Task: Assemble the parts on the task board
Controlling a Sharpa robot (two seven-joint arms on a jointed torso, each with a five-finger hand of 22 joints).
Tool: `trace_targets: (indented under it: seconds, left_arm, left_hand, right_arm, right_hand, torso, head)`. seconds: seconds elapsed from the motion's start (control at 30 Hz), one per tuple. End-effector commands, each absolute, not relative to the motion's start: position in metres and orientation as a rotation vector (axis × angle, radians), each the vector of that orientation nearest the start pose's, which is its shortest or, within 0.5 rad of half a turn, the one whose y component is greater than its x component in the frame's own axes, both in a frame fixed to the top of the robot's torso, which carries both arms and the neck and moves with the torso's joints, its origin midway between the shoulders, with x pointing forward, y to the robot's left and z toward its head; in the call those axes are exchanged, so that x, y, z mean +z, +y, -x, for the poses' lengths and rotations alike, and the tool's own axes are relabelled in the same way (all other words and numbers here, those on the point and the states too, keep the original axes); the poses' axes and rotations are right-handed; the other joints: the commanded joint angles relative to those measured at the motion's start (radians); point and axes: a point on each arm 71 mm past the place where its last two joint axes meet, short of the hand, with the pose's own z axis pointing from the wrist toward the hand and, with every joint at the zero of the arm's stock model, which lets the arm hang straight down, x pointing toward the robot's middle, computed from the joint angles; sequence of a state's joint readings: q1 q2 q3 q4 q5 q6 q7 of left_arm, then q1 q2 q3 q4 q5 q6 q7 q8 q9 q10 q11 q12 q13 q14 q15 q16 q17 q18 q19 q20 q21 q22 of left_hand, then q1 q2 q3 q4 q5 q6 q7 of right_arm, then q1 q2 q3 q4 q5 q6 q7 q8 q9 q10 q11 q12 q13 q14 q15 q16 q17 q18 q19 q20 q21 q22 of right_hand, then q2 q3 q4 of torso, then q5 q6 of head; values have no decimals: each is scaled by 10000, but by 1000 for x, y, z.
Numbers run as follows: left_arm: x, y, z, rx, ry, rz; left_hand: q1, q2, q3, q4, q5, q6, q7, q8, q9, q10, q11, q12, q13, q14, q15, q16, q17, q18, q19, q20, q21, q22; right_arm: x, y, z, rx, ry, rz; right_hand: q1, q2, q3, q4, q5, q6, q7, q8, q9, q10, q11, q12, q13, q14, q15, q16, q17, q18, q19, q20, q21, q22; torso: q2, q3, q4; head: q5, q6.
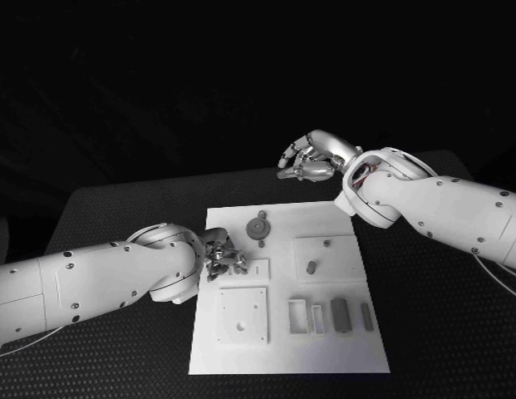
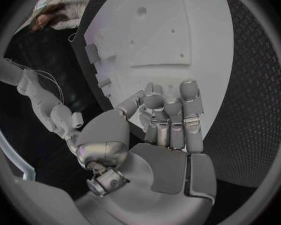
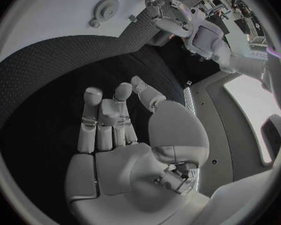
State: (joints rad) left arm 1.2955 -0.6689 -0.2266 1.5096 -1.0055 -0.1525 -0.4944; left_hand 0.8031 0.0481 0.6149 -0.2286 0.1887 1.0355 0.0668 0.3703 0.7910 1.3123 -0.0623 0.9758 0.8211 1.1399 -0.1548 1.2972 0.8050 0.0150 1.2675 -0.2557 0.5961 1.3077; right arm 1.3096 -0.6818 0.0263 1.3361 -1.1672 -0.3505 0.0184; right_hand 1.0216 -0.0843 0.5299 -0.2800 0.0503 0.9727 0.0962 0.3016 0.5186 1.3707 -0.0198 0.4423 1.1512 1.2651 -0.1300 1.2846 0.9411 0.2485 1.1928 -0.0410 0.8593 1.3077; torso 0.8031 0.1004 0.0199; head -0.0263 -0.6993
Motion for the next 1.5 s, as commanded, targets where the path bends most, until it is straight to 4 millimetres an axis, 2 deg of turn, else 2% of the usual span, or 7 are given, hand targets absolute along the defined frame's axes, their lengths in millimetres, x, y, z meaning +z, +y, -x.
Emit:
trace_targets:
  seconds: [0.03, 0.17, 0.87, 1.5]
  left_arm:
    - [-234, 140, -471, -5288, 21912, 1988]
    - [-234, 140, -471, -5301, 21904, 1996]
    - [-232, 139, -471, -5315, 21526, 2045]
    - [-234, 139, -470, -5157, 21828, 1853]
  left_hand:
    - [76, 59, 43, 44, -1, 1396, -585, -47, 105, -394, -385, 48, -13, -133, -342, 61, -23, 139, 63, -185, 70, 212]
    - [92, 137, 50, 56, -48, 1407, -586, -58, 108, -392, -386, 62, -20, -134, -337, 82, -43, 133, 59, -183, 78, 216]
    - [229, 249, 102, -30, -114, 1419, -584, -100, 115, -404, -385, 88, -45, -151, -333, 128, -105, 134, 43, -191, 102, 221]
    - [226, 238, 75, -34, -133, 1441, -585, -111, 122, -391, -386, 108, -56, -140, -336, 157, -134, 126, 57, -187, 122, 221]
  right_arm:
    - [-111, -171, -541, 8656, 15139, -431]
    - [-111, -171, -541, 8652, 15157, -431]
    - [-112, -171, -541, 8647, 15218, -416]
    - [-112, -171, -542, 8642, 15284, -402]
  right_hand:
    - [-66, -65, -24, 18, -15, -87, 7, -68, 10, -80, 22, -54, 15, -40, 41, -25, -9, 133, -14, -40, -38, 116]
    - [-71, -63, -25, 20, -15, -89, 7, -69, 11, -82, 23, -54, 15, -41, 42, -26, -9, 132, -15, -38, -39, 116]
    - [-88, -59, -28, 28, -15, -91, 9, -72, 17, -85, 25, -57, 18, -44, 44, -29, -8, 133, -18, -34, -46, 117]
    - [-94, -55, -26, 29, -15, -90, 9, -72, 24, -88, 25, -58, 21, -47, 45, -31, -7, 133, -21, -32, -51, 119]
  torso:
    - [3, 0, 0]
    - [0, -2, 1]
    - [1, -3, 0]
    - [2, 1, -3]
  head:
    - [-8, 5]
    - [-10, 2]
    - [-16, 13]
    - [-1, -8]
